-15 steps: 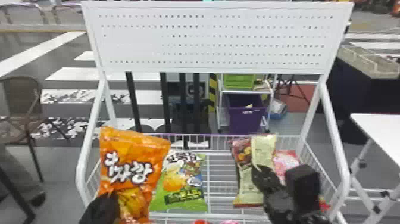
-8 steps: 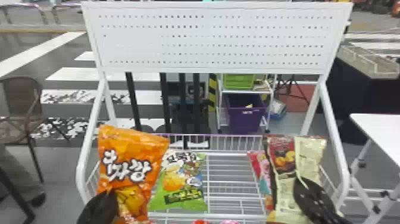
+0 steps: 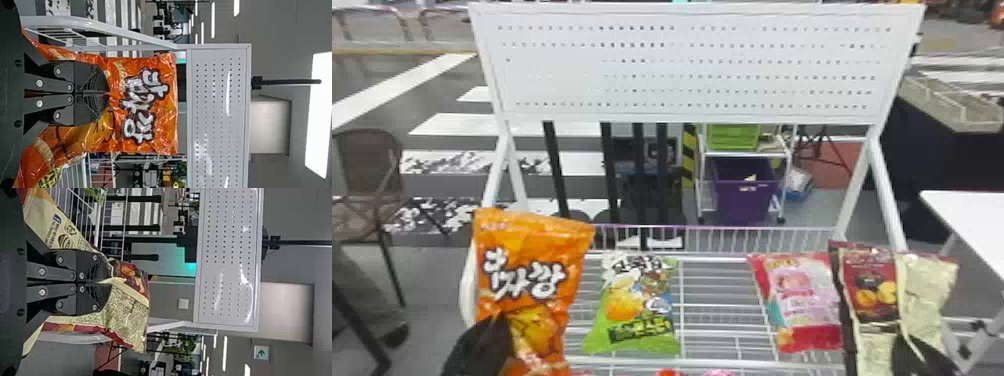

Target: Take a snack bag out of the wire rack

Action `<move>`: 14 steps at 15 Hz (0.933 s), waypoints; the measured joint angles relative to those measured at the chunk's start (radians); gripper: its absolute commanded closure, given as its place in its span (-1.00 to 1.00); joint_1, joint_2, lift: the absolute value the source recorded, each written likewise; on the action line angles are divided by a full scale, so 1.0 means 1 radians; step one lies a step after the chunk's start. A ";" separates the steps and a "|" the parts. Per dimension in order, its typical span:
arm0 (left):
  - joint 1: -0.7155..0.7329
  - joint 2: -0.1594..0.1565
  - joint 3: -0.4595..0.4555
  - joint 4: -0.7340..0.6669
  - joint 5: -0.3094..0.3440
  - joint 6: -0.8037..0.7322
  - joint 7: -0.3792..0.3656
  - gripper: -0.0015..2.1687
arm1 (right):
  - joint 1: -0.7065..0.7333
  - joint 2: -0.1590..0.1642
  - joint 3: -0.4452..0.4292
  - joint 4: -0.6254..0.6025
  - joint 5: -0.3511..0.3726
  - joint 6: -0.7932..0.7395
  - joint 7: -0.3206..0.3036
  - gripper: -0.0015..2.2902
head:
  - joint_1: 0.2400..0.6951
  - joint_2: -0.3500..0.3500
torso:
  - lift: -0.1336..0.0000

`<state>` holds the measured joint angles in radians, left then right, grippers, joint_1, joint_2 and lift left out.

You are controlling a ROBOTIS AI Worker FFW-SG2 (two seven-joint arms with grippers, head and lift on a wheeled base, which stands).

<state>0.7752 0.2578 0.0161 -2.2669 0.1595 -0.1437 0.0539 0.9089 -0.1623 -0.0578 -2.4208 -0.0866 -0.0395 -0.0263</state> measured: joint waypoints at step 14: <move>0.020 0.001 0.005 -0.011 -0.002 -0.010 0.001 0.88 | 0.051 0.019 -0.024 -0.012 -0.001 -0.047 0.026 0.96 | 0.14 0.00 | 1.00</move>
<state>0.7952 0.2593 0.0214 -2.2779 0.1572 -0.1536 0.0544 0.9602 -0.1434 -0.0813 -2.4329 -0.0874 -0.0866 0.0000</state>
